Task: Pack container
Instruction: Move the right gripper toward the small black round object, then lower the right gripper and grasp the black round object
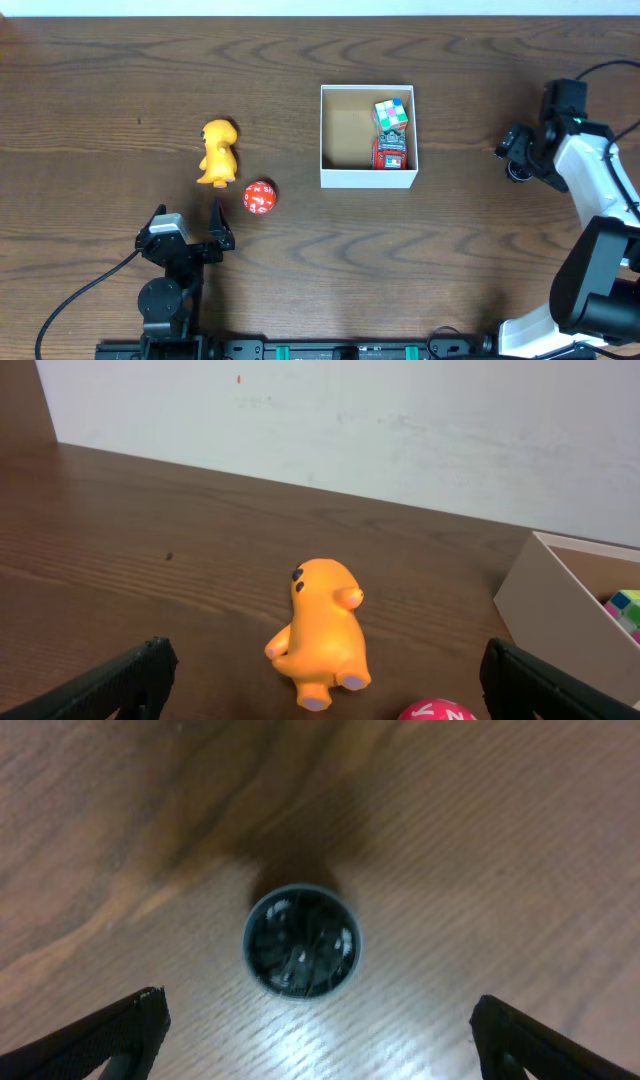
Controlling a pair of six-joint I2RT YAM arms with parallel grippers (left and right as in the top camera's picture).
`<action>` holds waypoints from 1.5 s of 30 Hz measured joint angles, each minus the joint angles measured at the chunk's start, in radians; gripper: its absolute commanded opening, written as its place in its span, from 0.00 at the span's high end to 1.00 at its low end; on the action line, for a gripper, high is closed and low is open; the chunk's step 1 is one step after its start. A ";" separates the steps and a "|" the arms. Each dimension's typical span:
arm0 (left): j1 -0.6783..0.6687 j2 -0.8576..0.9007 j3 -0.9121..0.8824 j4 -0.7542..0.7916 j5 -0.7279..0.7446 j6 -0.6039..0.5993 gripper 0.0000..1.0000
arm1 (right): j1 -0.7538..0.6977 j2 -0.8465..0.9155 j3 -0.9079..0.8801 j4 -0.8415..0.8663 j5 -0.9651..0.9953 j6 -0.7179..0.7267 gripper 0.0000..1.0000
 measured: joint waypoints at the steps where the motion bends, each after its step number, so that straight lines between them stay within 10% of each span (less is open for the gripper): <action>1: 0.000 0.000 0.000 0.000 0.000 0.000 0.02 | -0.018 0.000 -0.011 0.026 -0.021 -0.021 0.02; 21: 0.000 0.000 0.000 0.000 0.000 0.000 0.02 | -0.092 0.120 -0.037 0.158 -0.229 -0.254 0.07; 45: 0.000 0.000 0.000 0.000 0.000 0.000 0.02 | -0.092 0.159 -0.036 0.155 -0.276 -0.265 0.37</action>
